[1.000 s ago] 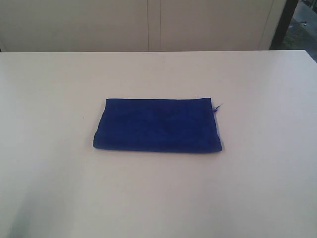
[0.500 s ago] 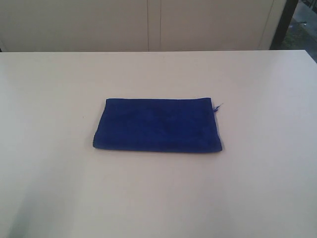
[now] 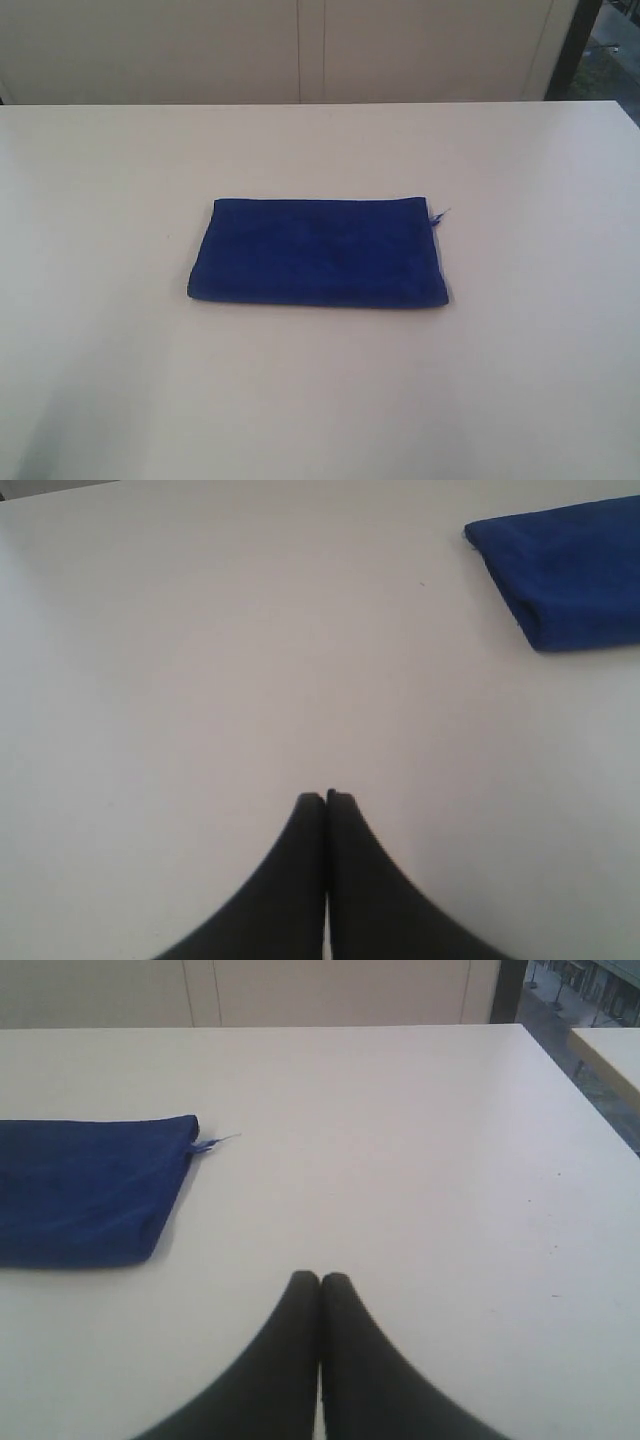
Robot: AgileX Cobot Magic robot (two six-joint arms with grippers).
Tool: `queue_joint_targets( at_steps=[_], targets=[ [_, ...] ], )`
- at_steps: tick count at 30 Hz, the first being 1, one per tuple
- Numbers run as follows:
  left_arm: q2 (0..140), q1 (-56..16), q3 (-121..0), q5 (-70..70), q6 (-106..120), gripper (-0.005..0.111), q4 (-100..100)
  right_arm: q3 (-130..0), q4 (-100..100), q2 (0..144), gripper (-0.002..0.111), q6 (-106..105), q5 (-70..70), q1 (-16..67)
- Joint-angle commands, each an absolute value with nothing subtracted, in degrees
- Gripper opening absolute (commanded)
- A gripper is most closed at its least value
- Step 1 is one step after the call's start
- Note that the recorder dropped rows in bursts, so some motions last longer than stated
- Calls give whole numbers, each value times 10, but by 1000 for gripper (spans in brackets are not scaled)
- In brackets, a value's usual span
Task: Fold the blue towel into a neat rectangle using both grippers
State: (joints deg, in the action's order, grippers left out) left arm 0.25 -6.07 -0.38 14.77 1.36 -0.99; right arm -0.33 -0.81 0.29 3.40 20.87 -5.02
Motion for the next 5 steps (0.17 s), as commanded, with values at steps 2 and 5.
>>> queue_joint_targets(
  at_steps=[2, 5],
  targets=[
    [0, -60, 0, 147, 15, 0, -16, 0, -13, 0, 0, 37, 201, -53],
    [0, -60, 0, 147, 15, 0, -16, 0, -13, 0, 0, 37, 201, -53]
  ],
)
